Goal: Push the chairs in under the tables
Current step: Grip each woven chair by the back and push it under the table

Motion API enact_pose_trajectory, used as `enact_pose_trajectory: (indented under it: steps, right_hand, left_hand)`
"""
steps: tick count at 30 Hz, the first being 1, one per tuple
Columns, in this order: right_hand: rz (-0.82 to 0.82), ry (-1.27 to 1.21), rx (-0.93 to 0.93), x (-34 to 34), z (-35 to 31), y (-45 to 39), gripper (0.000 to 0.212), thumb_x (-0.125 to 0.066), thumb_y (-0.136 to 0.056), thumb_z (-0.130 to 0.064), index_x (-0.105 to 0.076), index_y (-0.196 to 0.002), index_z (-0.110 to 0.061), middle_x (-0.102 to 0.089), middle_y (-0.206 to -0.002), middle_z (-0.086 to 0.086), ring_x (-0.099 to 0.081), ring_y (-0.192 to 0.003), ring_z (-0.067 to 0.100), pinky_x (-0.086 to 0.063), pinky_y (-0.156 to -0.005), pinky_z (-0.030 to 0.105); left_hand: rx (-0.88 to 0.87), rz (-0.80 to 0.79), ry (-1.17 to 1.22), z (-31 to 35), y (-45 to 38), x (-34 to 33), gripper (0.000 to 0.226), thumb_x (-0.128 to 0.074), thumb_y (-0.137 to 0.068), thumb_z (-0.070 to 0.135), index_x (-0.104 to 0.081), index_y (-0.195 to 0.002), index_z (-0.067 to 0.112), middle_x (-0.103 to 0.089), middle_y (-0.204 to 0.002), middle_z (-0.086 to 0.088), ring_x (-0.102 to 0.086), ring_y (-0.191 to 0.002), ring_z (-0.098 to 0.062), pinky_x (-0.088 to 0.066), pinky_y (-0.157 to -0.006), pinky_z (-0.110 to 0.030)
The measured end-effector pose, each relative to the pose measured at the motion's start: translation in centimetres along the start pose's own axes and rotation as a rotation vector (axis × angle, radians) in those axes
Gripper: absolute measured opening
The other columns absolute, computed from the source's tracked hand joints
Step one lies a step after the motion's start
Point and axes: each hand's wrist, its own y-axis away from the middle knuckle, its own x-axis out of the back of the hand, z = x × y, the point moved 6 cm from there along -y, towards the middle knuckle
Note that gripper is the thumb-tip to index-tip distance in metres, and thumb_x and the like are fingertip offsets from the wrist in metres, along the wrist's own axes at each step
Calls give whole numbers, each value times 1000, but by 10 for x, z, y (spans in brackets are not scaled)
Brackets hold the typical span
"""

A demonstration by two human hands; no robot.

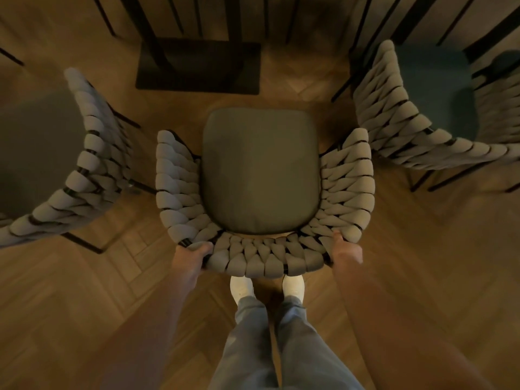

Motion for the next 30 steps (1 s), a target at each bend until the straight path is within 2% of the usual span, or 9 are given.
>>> enact_pose_trajectory:
  steps: [2, 4, 6, 9, 12, 15, 20, 23, 30]
  right_hand:
    - [50, 130, 63, 12, -7, 18, 70, -65, -94, -50, -43, -136, 2, -59, -129, 24, -60, -115, 42, -53, -92, 46]
    - [48, 167, 160, 17, -11, 31, 75, -68, -95, -41, -32, -143, 3, -53, -138, 27, -55, -123, 45, -50, -96, 50]
    - [14, 217, 232, 17, -7, 42, 91, -72, -93, -38, -16, -156, -4, -45, -148, 26, -51, -129, 45, -50, -101, 54]
    - [-12, 426, 425, 13, 1, 62, 101, -65, -95, -42, 5, -161, -11, -9, -168, 19, -30, -148, 43, -42, -112, 54]
    - [14, 719, 700, 1, 13, 82, 78, -45, -100, -55, -17, -160, -12, 11, -168, 17, -5, -155, 38, -28, -119, 49]
    - [-22, 1011, 970, -18, 20, 93, 78, -23, -97, -72, -48, -147, -17, -11, -169, 15, -1, -156, 31, -9, -124, 46]
    - [-150, 1429, 1139, -38, 16, 80, 103, -14, -77, -91, -42, -149, -22, -41, -157, 10, -22, -153, 31, 7, -122, 51]
    - [-188, 1488, 1141, -41, 4, 71, 86, -41, -81, -85, -46, -145, -28, -50, -148, 5, -38, -144, 28, -4, -124, 50]
    - [-99, 1501, 1225, -51, -13, 64, 68, -60, -80, -75, -62, -129, -28, -66, -125, 5, -59, -120, 29, -28, -115, 50]
  left_hand:
    - [5, 58, -134, 3, 10, 0, 60, -82, -87, 19, -51, -139, 14, -64, -130, -10, -61, -122, -38, -57, -88, -49]
    - [1, 122, -338, 9, 24, 2, 98, -80, -89, 29, -17, -161, 7, -46, -151, -17, -49, -135, -41, -48, -103, -52]
    - [-107, 156, -506, 18, 38, 2, 117, -79, -90, 34, 10, -163, 12, -19, -167, -19, -31, -148, -43, -38, -114, -56]
    - [-426, 165, -864, 29, 50, 4, 108, -73, -91, 45, 0, -165, 15, 1, -170, -17, -7, -156, -41, -23, -124, -57]
    - [-763, 52, -1280, 30, 48, -2, 89, -63, -89, 65, -34, -159, 19, -19, -168, -16, -9, -157, -37, -12, -124, -55]
    - [-807, -261, -1621, 19, 38, -13, 88, -41, -87, 81, -43, -154, 24, -35, -164, -3, -15, -157, -27, 6, -125, -49]
    - [-808, -359, -1780, 28, 26, -27, 62, -63, -98, 35, -40, -155, 31, -38, -159, -1, -25, -151, -25, -2, -127, -44]
    - [-791, -389, -1830, 36, 18, -32, 53, -56, -102, 19, -43, -152, 32, -41, -155, 0, -31, -145, -24, -17, -123, -40]
    - [-854, -399, -1846, 54, 3, -38, 49, -47, -105, 13, -46, -151, 31, -45, -149, -1, -36, -136, -24, -27, -115, -38]
